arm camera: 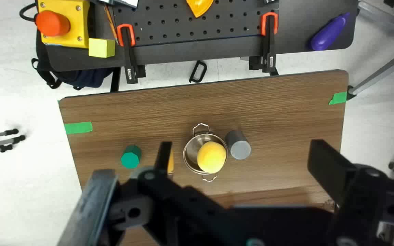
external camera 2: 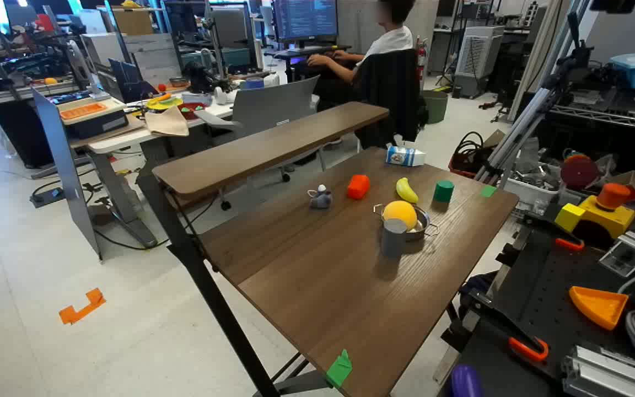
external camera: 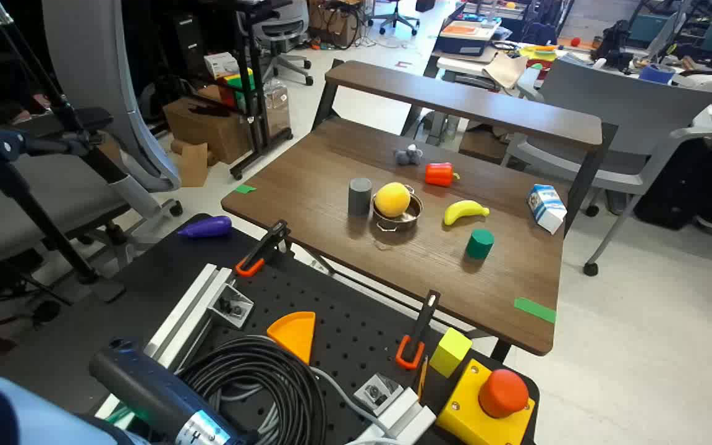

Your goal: Move the gray block to the left of the orange pepper

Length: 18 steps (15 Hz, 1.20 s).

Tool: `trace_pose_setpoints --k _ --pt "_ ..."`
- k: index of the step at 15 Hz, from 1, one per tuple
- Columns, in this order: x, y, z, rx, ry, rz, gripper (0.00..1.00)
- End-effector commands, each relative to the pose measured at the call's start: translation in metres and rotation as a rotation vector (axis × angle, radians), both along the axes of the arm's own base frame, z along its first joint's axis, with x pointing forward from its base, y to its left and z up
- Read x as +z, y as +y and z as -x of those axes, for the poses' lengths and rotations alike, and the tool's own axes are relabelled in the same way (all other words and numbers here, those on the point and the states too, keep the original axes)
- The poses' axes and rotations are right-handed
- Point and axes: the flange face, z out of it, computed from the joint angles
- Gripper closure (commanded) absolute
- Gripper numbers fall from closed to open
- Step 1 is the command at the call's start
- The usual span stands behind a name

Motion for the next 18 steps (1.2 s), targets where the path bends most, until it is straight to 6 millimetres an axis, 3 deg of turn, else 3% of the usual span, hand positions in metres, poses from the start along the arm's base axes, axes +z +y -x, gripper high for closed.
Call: trace_pose_setpoints --k 1,10,14,18 --pt "0.001 0.0 0.0 0.0 0.001 0.0 0.0" --pt "-0.006 0.001 -0.006 -0.001 0.035 -0.009 0.0" --pt "-0.046 0.007 -0.03 -0.038 0.112 -0.065 0.0" --pt "-0.102 0.013 -0.054 -0.109 0.171 -0.108 0.0"
